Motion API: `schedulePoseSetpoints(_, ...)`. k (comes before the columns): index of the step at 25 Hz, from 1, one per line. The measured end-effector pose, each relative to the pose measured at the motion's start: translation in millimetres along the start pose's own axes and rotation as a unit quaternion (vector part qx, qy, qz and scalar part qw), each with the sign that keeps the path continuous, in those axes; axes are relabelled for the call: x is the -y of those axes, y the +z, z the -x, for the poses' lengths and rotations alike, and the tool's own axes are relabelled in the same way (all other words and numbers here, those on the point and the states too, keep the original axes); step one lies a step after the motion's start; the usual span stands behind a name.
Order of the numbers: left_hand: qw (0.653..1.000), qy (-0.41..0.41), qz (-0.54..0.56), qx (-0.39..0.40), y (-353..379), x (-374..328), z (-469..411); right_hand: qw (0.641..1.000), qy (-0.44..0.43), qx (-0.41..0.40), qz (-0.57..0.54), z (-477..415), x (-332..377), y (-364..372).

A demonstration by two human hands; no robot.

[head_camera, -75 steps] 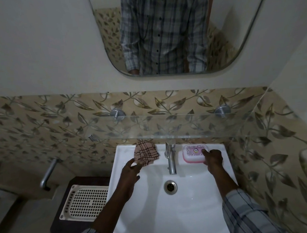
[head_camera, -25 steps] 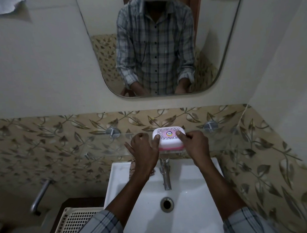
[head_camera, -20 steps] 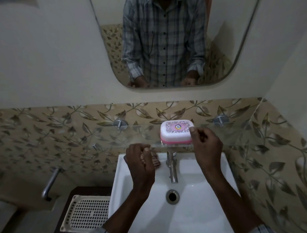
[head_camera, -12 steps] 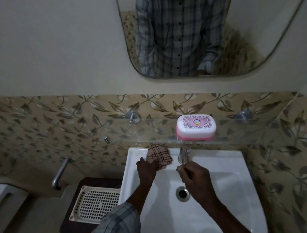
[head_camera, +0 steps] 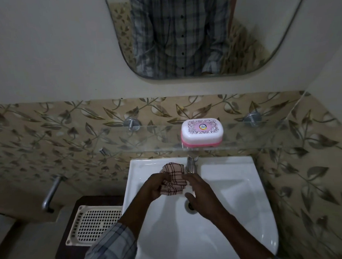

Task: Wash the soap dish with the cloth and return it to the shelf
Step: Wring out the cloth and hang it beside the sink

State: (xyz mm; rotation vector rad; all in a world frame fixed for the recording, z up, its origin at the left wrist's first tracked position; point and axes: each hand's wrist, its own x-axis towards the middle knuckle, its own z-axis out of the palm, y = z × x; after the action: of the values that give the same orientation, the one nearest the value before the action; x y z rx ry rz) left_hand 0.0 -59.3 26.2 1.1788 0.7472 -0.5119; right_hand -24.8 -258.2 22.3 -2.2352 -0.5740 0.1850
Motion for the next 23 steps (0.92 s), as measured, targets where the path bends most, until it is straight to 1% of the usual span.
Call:
schedulePoseSetpoints(2,0.996,-0.033,0.030,0.072,-2.9,1.1,29.2,0.994,-0.082,0.049,0.059,-4.2,0.5,-5.2)
schedulePoseSetpoints(3,0.994,-0.034,0.041,0.095,-6.4,1.1,40.1,0.986,-0.123,0.059,0.092,-5.7,0.9,-6.1)
schedulePoseSetpoints(5,0.989,-0.009,0.065,0.136,-12.6,-2.6,59.7,0.978,-0.156,0.058,0.126,-5.8,4.9,-7.6)
schedulePoseSetpoints(6,0.985,0.001,0.078,0.155,-17.7,-2.8,65.3,0.981,-0.152,0.049,0.111,-3.9,9.3,-8.4)
schedulePoseSetpoints(7,0.980,0.005,0.094,0.173,-22.6,-3.1,69.2,0.987,-0.139,0.039,0.073,-2.2,14.8,-9.7)
schedulePoseSetpoints(9,0.977,0.023,0.103,0.184,-31.4,-1.0,73.4,0.996,-0.058,0.029,-0.054,0.5,27.3,-15.0)
schedulePoseSetpoints(11,0.982,0.047,0.079,0.162,-38.8,3.1,72.5,0.980,0.029,0.023,-0.193,-0.2,37.2,-19.5)
schedulePoseSetpoints(12,0.986,0.057,0.055,0.147,-38.4,5.8,74.4,0.972,0.054,0.011,-0.228,0.0,40.3,-20.0)
schedulePoseSetpoints(15,0.988,0.110,-0.024,0.106,-20.7,16.5,78.4,0.967,0.073,-0.002,-0.245,1.5,47.6,-15.3)
schedulePoseSetpoints(17,0.983,0.150,-0.041,0.095,-8.3,24.0,78.6,0.967,0.084,-0.008,-0.242,2.4,48.7,-11.0)
schedulePoseSetpoints(18,0.981,0.163,-0.035,0.099,-6.2,26.6,77.3,0.958,0.102,-0.013,-0.268,2.6,48.7,-12.4)
schedulePoseSetpoints(21,0.976,0.184,0.007,0.119,-11.1,28.5,72.9,0.910,0.175,-0.043,-0.374,-0.2,47.0,-24.7)
schedulePoseSetpoints(22,0.976,0.191,0.002,0.109,-10.1,28.5,71.6,0.903,0.185,-0.035,-0.386,-0.7,47.0,-28.4)
schedulePoseSetpoints(23,0.975,0.203,-0.022,0.082,-6.3,27.8,72.1,0.905,0.187,-0.018,-0.382,-1.9,48.6,-29.3)
